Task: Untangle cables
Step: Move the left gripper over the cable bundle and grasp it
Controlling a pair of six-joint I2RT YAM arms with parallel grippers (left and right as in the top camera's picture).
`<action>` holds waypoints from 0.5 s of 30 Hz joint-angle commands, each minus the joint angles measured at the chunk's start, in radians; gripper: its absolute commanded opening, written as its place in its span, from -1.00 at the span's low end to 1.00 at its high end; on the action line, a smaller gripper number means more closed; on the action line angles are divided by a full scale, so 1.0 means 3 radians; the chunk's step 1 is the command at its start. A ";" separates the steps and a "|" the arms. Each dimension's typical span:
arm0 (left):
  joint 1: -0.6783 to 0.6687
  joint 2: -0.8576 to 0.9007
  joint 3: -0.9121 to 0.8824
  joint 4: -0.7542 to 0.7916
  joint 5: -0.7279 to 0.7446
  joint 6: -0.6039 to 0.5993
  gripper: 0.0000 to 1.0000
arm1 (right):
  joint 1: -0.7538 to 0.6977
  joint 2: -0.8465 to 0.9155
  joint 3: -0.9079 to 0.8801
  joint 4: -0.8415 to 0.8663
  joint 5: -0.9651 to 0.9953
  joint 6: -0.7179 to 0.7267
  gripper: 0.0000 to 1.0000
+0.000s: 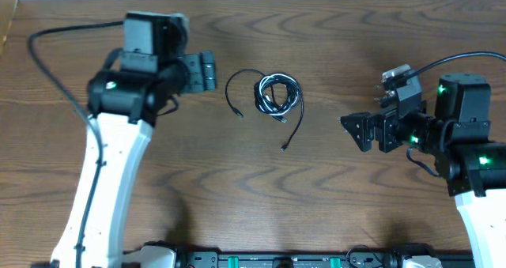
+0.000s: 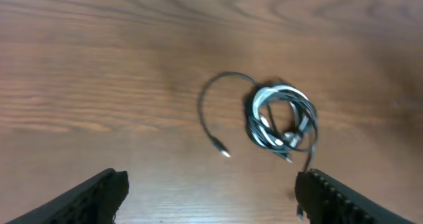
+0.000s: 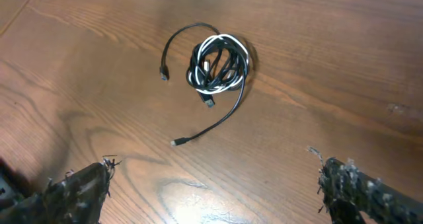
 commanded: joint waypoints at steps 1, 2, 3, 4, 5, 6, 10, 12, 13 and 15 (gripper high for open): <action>-0.0249 0.0284 0.0060 0.0032 0.0081 0.0158 0.70 | -0.0015 0.0042 0.0057 -0.0010 0.0003 0.0112 0.93; -0.0320 0.0373 0.0060 0.0036 0.0075 0.0156 0.70 | -0.0015 0.0042 0.0057 -0.0011 0.0065 0.0206 0.92; -0.0379 0.0445 0.0060 0.0046 0.0074 0.0156 0.69 | -0.0015 0.0043 0.0057 -0.0013 0.0114 0.0275 0.91; -0.0434 0.0520 0.0060 0.0061 0.0072 0.0156 0.66 | -0.0015 0.0042 0.0057 -0.0019 0.0172 0.0354 0.91; -0.0498 0.0610 0.0060 0.0090 0.0072 0.0156 0.61 | -0.0015 0.0041 0.0057 -0.0031 0.0217 0.0411 0.90; -0.0558 0.0690 0.0060 0.0141 0.0072 0.0156 0.55 | -0.0015 0.0041 0.0058 -0.0052 0.0243 0.0431 0.90; -0.0716 0.0927 0.0060 0.0390 0.0071 0.0155 0.39 | -0.0015 0.0041 0.0058 -0.0144 0.0317 0.0434 0.88; -0.0781 0.1035 0.0060 0.0520 0.0072 0.0153 0.36 | -0.0015 0.0041 0.0058 -0.0184 0.0322 0.0432 0.88; -0.0807 0.1083 0.0060 0.0571 0.0072 0.0150 0.35 | -0.0015 0.0042 0.0058 -0.0206 0.0347 0.0432 0.87; -0.0868 0.1189 0.0060 0.0665 0.0074 0.0135 0.29 | -0.0015 0.0042 0.0057 -0.0247 0.0379 0.0431 0.87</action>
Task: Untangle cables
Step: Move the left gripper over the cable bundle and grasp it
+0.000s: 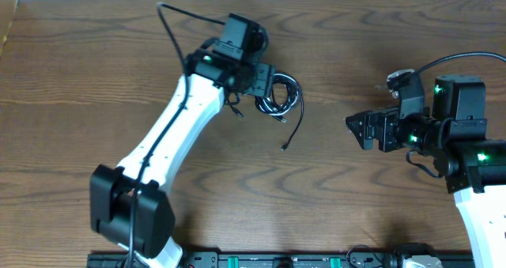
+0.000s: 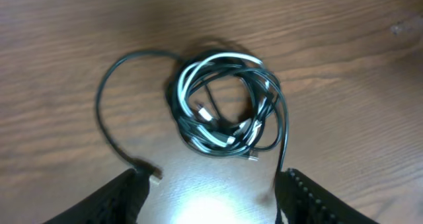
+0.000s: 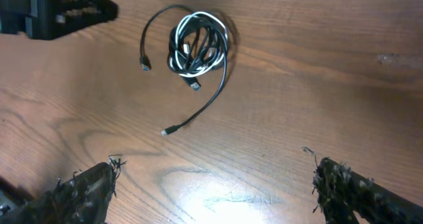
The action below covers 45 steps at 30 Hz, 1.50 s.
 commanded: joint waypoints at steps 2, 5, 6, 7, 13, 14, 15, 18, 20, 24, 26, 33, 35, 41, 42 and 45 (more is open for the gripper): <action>-0.0126 0.0202 0.0048 0.0126 0.0019 -0.0058 0.22 | -0.0015 0.0003 0.0057 -0.0064 0.0125 0.0065 0.87; -0.0212 0.0345 0.0048 0.0184 0.0018 -0.0203 0.17 | -0.0015 0.0009 0.0055 -0.0064 0.0245 0.0066 0.86; -0.0231 0.0390 0.0048 0.0201 0.0018 -0.0253 0.17 | -0.0015 0.0017 0.0055 -0.0052 0.0259 0.0066 0.87; -0.0249 0.0444 0.0048 0.0223 0.0019 -0.0323 0.16 | -0.0015 0.0024 0.0055 -0.0042 0.0258 0.0066 0.86; -0.0340 0.0753 0.0048 0.0328 0.0019 -0.0638 0.07 | -0.0015 0.0117 0.0055 0.0027 0.0258 0.0069 0.82; -0.0352 0.0783 0.0048 0.0351 0.0019 -0.0659 0.07 | -0.0015 0.0137 0.0055 0.0039 0.0257 0.0067 0.82; -0.0367 0.0809 0.0048 0.0373 0.0020 -0.0662 0.07 | -0.0015 0.0168 0.0055 0.0055 0.0257 0.0067 0.82; -0.0415 0.0857 0.0048 0.0427 0.0018 -0.0670 0.07 | -0.0015 0.0256 0.0055 0.0100 0.0256 0.0092 0.82; -0.0440 0.0872 0.0046 0.0487 0.0014 -0.0670 0.07 | -0.0014 0.0328 0.0055 0.0116 0.0234 0.0090 0.82; -0.0474 0.0917 0.0042 0.0598 -0.0100 -0.0670 0.06 | -0.0014 0.0404 0.0055 0.0139 0.0141 0.0090 0.84; -0.0482 0.0952 0.0042 0.0605 -0.0175 -0.0670 0.07 | -0.0014 0.0420 0.0055 0.0144 0.0144 0.0090 0.84; -0.0482 0.1012 0.0038 0.0582 -0.0182 -0.0671 -0.07 | -0.0014 0.0421 0.0055 0.0186 0.0146 0.0089 0.85; -0.0482 0.1012 0.0038 0.0584 -0.0183 -0.0671 -0.13 | -0.0015 0.0421 0.0055 0.0206 0.0148 0.0090 0.85; -0.0482 0.1022 -0.0004 0.0605 -0.0183 -0.0671 -0.16 | -0.0015 0.0421 0.0055 0.0210 0.0146 0.0090 0.85; -0.0482 0.1027 -0.0019 0.0621 -0.0183 -0.0671 -0.18 | -0.0015 0.0421 0.0055 0.0188 0.0146 0.0090 0.86; -0.0482 0.1040 -0.0023 0.0650 -0.0184 -0.0670 -0.18 | -0.0015 0.0421 0.0055 0.0188 0.0146 0.0090 0.86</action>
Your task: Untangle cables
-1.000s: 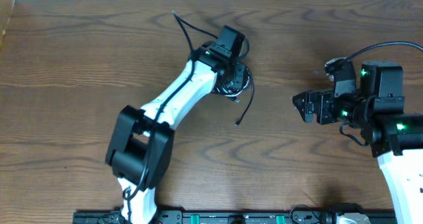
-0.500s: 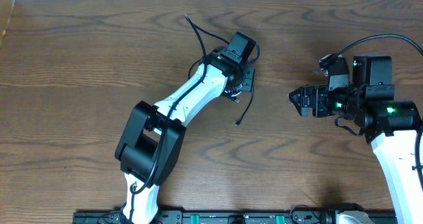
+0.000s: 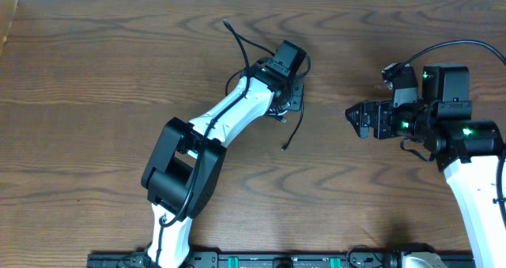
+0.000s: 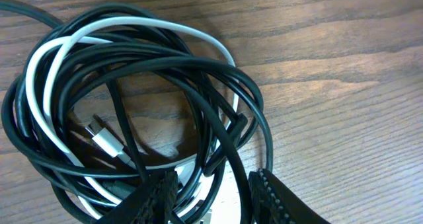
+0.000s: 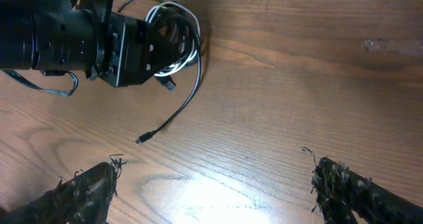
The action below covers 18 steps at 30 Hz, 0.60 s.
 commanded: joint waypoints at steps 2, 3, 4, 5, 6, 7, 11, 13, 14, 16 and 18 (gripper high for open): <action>0.0004 0.0062 -0.0032 0.0081 -0.0070 0.0004 -0.18 | -0.0015 0.0001 0.0055 -0.0009 -0.0039 0.0034 0.86; 0.0005 0.0062 -0.0037 0.0107 -0.0070 0.0004 -0.19 | -0.0015 0.0001 0.0055 -0.0003 -0.0039 0.0034 0.86; 0.0004 0.0062 -0.0046 0.0139 -0.0070 0.0004 -0.19 | -0.0015 0.0001 0.0055 0.0005 -0.0039 0.0034 0.86; 0.0004 0.0062 -0.0062 0.0178 -0.0070 0.0003 -0.19 | -0.0015 0.0001 0.0055 0.0024 -0.0039 0.0034 0.87; 0.0004 0.0062 -0.0066 0.0179 -0.0069 0.0003 -0.20 | -0.0015 0.0001 0.0055 0.0045 -0.0038 0.0034 0.87; 0.0004 0.0062 -0.0074 0.0179 -0.0069 0.0003 -0.21 | -0.0015 0.0001 0.0055 0.0058 -0.0038 0.0034 0.87; 0.0004 0.0062 -0.0108 0.0178 -0.0070 0.0004 -0.24 | -0.0015 0.0001 0.0055 0.0111 -0.0029 0.0034 0.89; 0.0004 0.0062 -0.0126 0.0175 -0.0070 0.0004 -0.27 | -0.0015 0.0003 0.0055 0.0136 -0.0028 0.0033 0.92; 0.0004 0.0062 -0.0141 0.0177 -0.0070 0.0004 -0.28 | -0.0015 0.0003 0.0055 0.0149 -0.0029 0.0033 0.93; 0.0004 0.0062 -0.0163 0.0175 -0.0070 0.0004 -0.36 | -0.0015 0.0003 0.0055 0.0175 -0.0028 0.0033 0.94; 0.0004 0.0062 -0.0168 0.0174 -0.0070 0.0004 -0.62 | -0.0015 0.0003 0.0055 0.0181 -0.0028 0.0033 0.94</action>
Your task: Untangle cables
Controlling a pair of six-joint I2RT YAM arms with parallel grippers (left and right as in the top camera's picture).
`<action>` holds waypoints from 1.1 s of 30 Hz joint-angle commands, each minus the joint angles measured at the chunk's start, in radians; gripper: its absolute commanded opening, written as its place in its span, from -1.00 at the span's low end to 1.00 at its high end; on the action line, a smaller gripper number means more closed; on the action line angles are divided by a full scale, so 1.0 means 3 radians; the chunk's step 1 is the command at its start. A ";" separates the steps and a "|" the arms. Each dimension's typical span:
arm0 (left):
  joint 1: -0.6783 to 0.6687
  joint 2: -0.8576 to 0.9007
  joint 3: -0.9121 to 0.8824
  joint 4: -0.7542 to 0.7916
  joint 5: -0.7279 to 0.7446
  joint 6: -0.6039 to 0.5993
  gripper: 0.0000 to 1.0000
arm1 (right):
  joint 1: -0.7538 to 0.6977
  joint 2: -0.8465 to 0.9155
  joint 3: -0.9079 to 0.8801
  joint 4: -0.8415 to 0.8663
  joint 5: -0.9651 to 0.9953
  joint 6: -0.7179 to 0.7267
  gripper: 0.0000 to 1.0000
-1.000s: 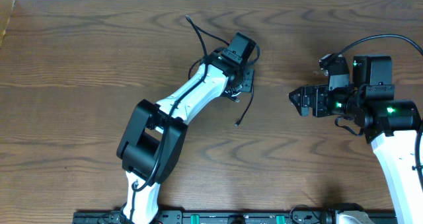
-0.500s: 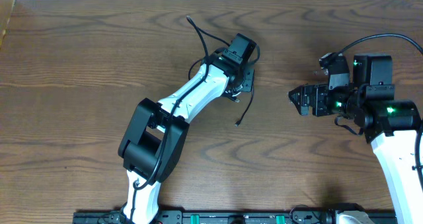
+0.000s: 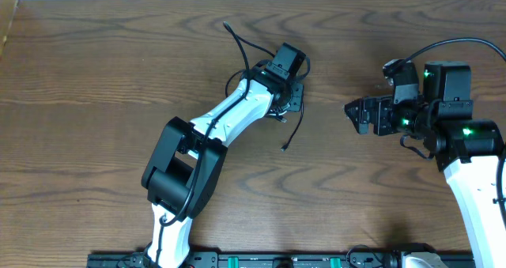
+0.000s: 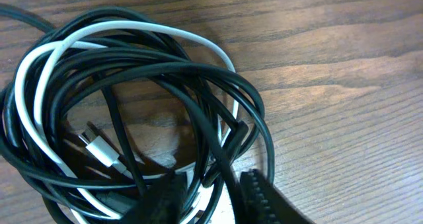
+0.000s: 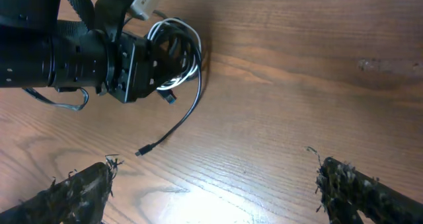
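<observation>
A coil of black and white cables (image 4: pixel 132 98) lies at the middle back of the wooden table (image 3: pixel 95 141). My left gripper (image 4: pixel 213 197) sits low over its near edge, open but narrow, with black strands between its fingers. From above, the left gripper (image 3: pixel 286 98) hides most of the coil (image 3: pixel 273 102). One black tail with a plug (image 3: pixel 285 147) trails toward the front. My right gripper (image 3: pixel 354 116) hovers open well right of the coil, holding nothing. The right wrist view shows the coil (image 5: pixel 178 42) and the plug (image 5: pixel 141 151) far from the right gripper (image 5: pixel 215 184).
My left arm (image 3: pixel 229 118) stretches diagonally from the front edge to the coil. A black rail (image 3: pixel 269 260) runs along the table's front. A white strip marks the back edge.
The left gripper's fingers have come closer together round the black strands at the coil's edge. The right gripper has shifted very slightly; the coil lies where it did.
The left gripper was first open at the back left, short of the coil. Then it hung wide open just over the coil. Then it sat low on the coil with fingers straddling strands, and now they are narrower. The right gripper stayed open at the right.
</observation>
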 commanded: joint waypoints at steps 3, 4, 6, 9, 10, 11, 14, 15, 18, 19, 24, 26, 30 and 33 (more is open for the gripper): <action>0.0005 0.0015 -0.0036 -0.0071 -0.0066 -0.0071 -0.85 | -0.0015 0.0003 0.0055 0.0011 -0.0022 0.0032 0.94; 0.0005 -0.0104 0.0023 -0.0058 -0.0069 -0.0085 -0.85 | -0.0015 0.0003 0.0055 0.0011 -0.0008 0.0033 0.93; 0.0013 -0.0282 0.0121 -0.0018 -0.0069 -0.0045 -0.85 | -0.0015 0.0003 0.0055 0.0017 0.0029 0.0033 0.93; 0.0037 -0.0629 0.0235 0.0079 -0.0069 0.0024 -0.85 | -0.0015 0.0003 0.0055 0.0072 0.0050 0.0034 0.92; 0.0043 -0.0782 0.0259 0.0125 -0.0067 0.0027 -0.85 | -0.0015 0.0003 0.0055 0.0103 0.0048 0.0038 0.93; 0.0046 -0.0904 0.0263 0.0169 -0.0066 0.0025 -0.85 | -0.0014 0.0003 0.0055 0.0141 0.0048 0.0076 0.93; 0.0039 -0.1279 0.0263 0.0219 -0.0066 0.0025 -0.85 | -0.0014 0.0003 0.0055 0.0262 0.0047 0.0223 0.93; 0.0036 -0.1354 0.0263 0.0212 -0.0065 0.0025 -0.85 | -0.0014 0.0003 0.0055 0.0277 0.0047 0.0243 0.94; 0.0033 -0.1606 0.0263 0.0175 -0.0065 0.0025 -0.85 | -0.0003 0.0005 0.0055 0.0350 0.0047 0.0299 0.92; 0.0033 -0.1665 0.0263 0.0177 -0.0065 0.0025 -0.85 | 0.0001 0.0010 0.0055 0.0369 0.0046 0.0299 0.92; 0.0033 -0.1867 0.0263 0.0167 -0.0064 0.0025 -0.85 | 0.0000 0.0046 0.0055 0.0401 -0.0078 0.0306 0.88; 0.0033 -0.1869 0.0263 0.0132 -0.0057 0.0024 -0.85 | 0.0000 0.0046 0.0055 0.0436 -0.0224 0.0303 0.87; 0.0033 -0.1858 0.0259 0.0018 -0.0001 0.0013 -0.85 | 0.0001 0.0046 0.0055 0.0487 -0.0329 0.0295 0.87; 0.0033 -0.1858 0.0257 -0.0062 0.0010 0.0011 -0.85 | 0.0001 0.0046 0.0055 0.0482 -0.0328 0.0294 0.86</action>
